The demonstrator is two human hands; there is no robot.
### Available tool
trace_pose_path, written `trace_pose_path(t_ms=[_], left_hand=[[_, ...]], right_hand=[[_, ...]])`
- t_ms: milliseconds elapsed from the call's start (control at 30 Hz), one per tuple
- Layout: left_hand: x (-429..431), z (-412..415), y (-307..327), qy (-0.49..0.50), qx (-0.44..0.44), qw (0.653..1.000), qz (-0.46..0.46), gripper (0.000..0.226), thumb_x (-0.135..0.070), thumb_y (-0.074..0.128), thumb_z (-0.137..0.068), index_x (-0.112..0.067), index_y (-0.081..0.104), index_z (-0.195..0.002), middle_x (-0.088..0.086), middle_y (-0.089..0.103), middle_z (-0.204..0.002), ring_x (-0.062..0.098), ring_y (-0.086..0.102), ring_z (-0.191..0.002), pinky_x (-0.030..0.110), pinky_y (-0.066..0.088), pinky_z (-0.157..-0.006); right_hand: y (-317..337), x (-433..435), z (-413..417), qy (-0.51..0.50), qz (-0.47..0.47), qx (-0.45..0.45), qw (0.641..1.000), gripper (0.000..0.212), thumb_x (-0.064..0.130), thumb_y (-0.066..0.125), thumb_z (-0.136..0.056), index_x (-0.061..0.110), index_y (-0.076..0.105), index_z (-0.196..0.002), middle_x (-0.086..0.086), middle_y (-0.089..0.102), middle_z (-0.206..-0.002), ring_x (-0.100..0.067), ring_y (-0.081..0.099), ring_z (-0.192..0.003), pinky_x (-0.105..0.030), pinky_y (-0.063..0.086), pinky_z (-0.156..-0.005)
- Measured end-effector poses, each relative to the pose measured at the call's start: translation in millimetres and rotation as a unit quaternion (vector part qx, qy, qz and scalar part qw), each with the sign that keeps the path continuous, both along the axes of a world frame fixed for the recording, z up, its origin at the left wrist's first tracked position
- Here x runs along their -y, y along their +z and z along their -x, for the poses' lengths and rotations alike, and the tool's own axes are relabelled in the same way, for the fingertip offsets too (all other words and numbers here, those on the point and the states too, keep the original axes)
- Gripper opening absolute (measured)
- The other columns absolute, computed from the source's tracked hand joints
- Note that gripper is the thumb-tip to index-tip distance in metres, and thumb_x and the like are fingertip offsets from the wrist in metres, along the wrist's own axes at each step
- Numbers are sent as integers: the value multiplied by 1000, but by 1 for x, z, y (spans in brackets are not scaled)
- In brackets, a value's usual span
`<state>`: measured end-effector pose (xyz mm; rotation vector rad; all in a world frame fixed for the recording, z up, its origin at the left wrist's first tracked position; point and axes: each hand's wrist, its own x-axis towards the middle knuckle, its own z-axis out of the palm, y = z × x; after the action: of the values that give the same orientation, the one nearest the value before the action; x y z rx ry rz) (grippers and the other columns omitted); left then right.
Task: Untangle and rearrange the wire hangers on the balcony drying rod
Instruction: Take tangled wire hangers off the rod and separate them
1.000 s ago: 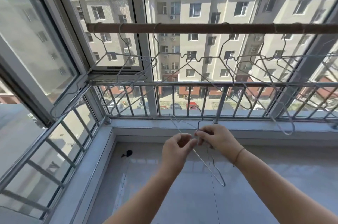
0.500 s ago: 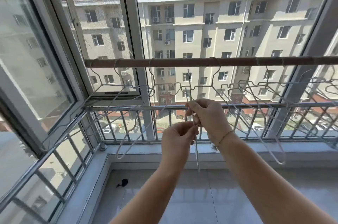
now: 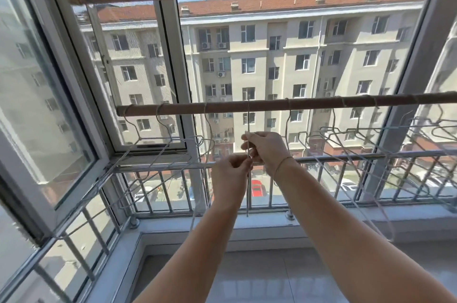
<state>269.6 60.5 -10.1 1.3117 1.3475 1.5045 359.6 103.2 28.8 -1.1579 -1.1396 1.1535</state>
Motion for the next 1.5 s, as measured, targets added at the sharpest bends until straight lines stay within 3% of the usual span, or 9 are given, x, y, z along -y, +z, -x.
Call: trace_pose_path(t_ms=[167, 333, 533, 733, 900, 1000, 1100, 1233, 1500], left_hand=[[-6, 1, -13, -3, -9, 1000, 12, 6, -15, 69, -81, -17, 73, -86, 0, 71, -70, 14, 63, -64, 26, 49, -65], [2, -8, -1, 94, -111, 986, -80, 22, -23, 66, -85, -13, 65, -105, -6, 65, -85, 0, 60, -76, 4, 42, -62], [26, -61, 25, -4, -89, 980, -177, 20, -22, 65, -85, -16, 66, -104, -5, 67, -86, 6, 63, -81, 18, 51, -75], [26, -130, 10, -93, -75, 988, -97, 19, -25, 66, -84, -13, 70, -98, -14, 64, -74, 3, 62, -74, 13, 48, -70], [12, -171, -16, -103, -53, 993, 16, 21, -27, 66, -84, -7, 72, -85, -5, 58, -61, 6, 50, -57, 22, 41, -61], [9, -188, -19, -99, -5, 994, 54, 19, -25, 66, -85, -7, 72, -88, 9, 69, -73, 15, 57, -65, 32, 46, -69], [10, -201, -18, -94, 48, 992, 66, 16, -24, 66, -84, -10, 73, -85, 9, 72, -74, 13, 61, -61, 27, 49, -64], [12, -205, -13, -96, 110, 987, 66, 19, -22, 70, -82, -4, 72, -88, 7, 69, -69, 9, 58, -54, 19, 45, -53], [-9, -188, 9, -52, 93, 994, 36, 7, -13, 72, -78, -13, 70, -85, 11, 68, -72, 11, 55, -53, 25, 47, -61]], right_hand=[[-13, 1, -10, -2, 9, -12, 1000, 19, 7, 53, -90, -4, 65, -82, -13, 63, -69, -10, 49, -43, -17, 43, -40], [-7, 15, -31, -25, -59, 94, 994, 12, 11, 55, -90, 6, 66, -92, -10, 66, -77, -12, 58, -53, -21, 49, -51], [7, 40, -96, -162, -186, 220, 944, 11, 17, 60, -86, 13, 68, -93, -1, 69, -71, -9, 65, -55, -26, 56, -57], [-1, 31, -171, -256, -156, 255, 920, 20, 15, 63, -85, 3, 69, -100, -13, 72, -93, -23, 67, -85, -32, 54, -80], [-13, 11, -199, -202, -96, 260, 939, 22, 18, 65, -84, 1, 70, -96, -15, 72, -94, -26, 66, -90, -36, 52, -88], [-18, 4, -204, -128, -69, 222, 964, 20, 19, 64, -85, 1, 71, -89, -16, 72, -85, -23, 64, -78, -34, 51, -78], [-20, 1, -206, -61, -30, 153, 986, 21, 21, 63, -87, 7, 68, -73, -6, 65, -65, -16, 55, -59, -29, 46, -59], [-18, -5, -203, -28, -1, 63, 998, 21, 14, 63, -86, -6, 67, -90, -7, 63, -64, -5, 48, -38, -16, 39, -37], [1, -25, -179, 1, 19, -60, 998, 14, 8, 57, -89, 3, 64, -77, -7, 58, -65, -2, 44, -27, -13, 33, -30]])
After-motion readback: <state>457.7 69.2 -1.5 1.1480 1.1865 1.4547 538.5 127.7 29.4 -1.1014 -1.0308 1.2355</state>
